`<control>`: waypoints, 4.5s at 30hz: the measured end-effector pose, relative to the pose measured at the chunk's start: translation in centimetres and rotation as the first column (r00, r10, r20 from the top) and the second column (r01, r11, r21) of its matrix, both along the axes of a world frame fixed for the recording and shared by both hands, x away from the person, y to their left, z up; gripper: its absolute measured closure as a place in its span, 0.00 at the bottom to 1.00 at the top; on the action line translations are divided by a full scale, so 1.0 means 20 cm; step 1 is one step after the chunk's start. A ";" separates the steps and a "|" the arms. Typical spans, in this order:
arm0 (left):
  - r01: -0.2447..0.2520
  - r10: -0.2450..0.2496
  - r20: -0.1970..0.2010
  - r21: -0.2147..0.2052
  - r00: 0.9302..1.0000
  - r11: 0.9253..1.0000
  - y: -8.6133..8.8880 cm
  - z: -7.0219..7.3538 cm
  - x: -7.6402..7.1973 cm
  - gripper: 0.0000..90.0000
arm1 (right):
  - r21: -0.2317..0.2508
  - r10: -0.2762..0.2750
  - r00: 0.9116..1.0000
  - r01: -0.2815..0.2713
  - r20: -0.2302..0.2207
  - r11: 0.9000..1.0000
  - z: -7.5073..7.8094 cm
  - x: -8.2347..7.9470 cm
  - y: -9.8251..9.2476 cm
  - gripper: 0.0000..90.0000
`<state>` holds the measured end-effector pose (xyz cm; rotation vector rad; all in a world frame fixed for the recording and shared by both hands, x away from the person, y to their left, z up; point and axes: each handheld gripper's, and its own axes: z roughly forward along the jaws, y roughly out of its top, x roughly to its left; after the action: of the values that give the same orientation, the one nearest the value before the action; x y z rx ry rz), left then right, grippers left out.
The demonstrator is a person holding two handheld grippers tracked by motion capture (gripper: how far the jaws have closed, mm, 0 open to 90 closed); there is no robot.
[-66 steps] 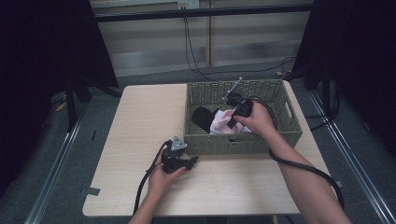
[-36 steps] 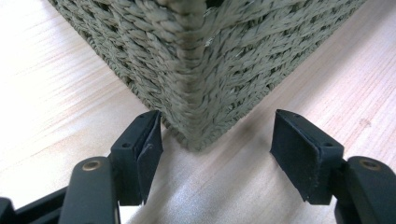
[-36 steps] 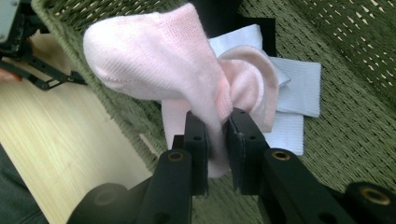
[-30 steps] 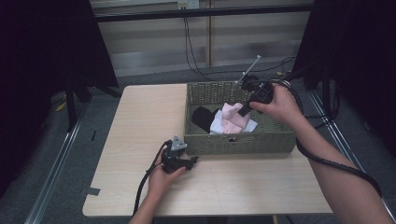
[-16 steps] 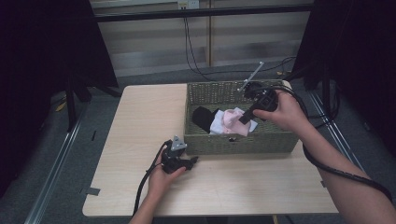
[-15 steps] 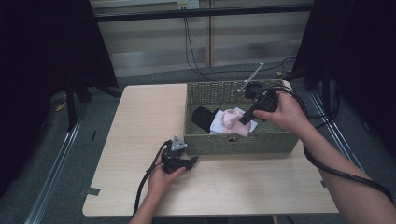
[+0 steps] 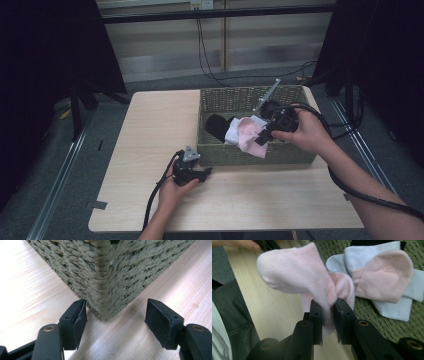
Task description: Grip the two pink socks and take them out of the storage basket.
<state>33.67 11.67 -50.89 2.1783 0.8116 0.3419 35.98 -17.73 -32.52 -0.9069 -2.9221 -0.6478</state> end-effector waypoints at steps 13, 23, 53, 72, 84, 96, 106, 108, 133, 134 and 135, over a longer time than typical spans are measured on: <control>-0.002 0.002 -0.003 -0.004 1.000 1.000 0.00 0.00 0.00 0.37 | 0.029 0.014 1.000 -0.014 -0.012 0.999 -0.02 -0.04 0.00 0.61; -0.002 0.002 -0.003 -0.004 1.000 1.000 0.00 0.00 0.00 0.37 | 0.058 0.011 1.000 -0.010 -0.017 0.998 0.00 -0.02 -0.01 0.57; -0.002 0.002 -0.002 -0.001 1.000 1.000 0.00 0.00 0.00 0.37 | -0.035 -0.240 0.971 0.241 0.025 0.970 -0.34 0.41 -0.11 0.44; 0.003 -0.003 -0.002 0.007 1.000 1.000 0.00 0.00 0.00 0.37 | -0.040 -0.277 0.961 0.277 0.009 0.960 -0.49 0.51 -0.11 0.40; 0.004 -0.004 -0.003 0.007 1.000 1.000 0.00 0.00 0.00 0.37 | -0.088 -0.248 0.968 0.245 -0.023 0.965 -0.56 0.52 -0.07 0.70; 0.004 -0.004 -0.001 0.007 1.000 1.000 0.00 0.00 0.00 0.37 | -0.034 -0.253 0.965 0.252 -0.064 0.967 -0.48 0.51 -0.13 0.91; 0.005 -0.005 -0.001 0.004 1.000 1.000 0.00 0.00 0.00 0.37 | -0.057 -0.245 0.968 0.242 -0.060 0.969 -0.45 0.49 -0.11 0.94; 0.004 -0.004 -0.003 0.005 1.000 1.000 0.00 0.00 0.00 0.37 | -0.057 -0.249 0.967 0.246 -0.061 0.968 -0.44 0.50 -0.12 0.95; -0.001 0.001 0.001 -0.003 1.000 1.000 0.00 0.00 0.00 0.37 | -0.058 -0.224 0.974 0.222 -0.044 0.973 -0.25 0.46 -0.13 0.96; -0.001 0.001 0.000 -0.003 1.000 1.000 0.00 0.00 0.00 0.37 | -0.060 -0.225 0.973 0.222 -0.047 0.973 -0.24 0.45 -0.13 0.97; -0.001 0.001 0.001 -0.003 1.000 1.000 0.00 0.00 0.00 0.37 | -0.060 -0.217 0.975 0.214 -0.042 0.975 -0.23 0.45 -0.12 0.96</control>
<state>33.68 11.67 -50.91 2.1753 0.8120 0.3420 44.96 -20.22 -37.04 -1.2400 -2.8363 -0.5456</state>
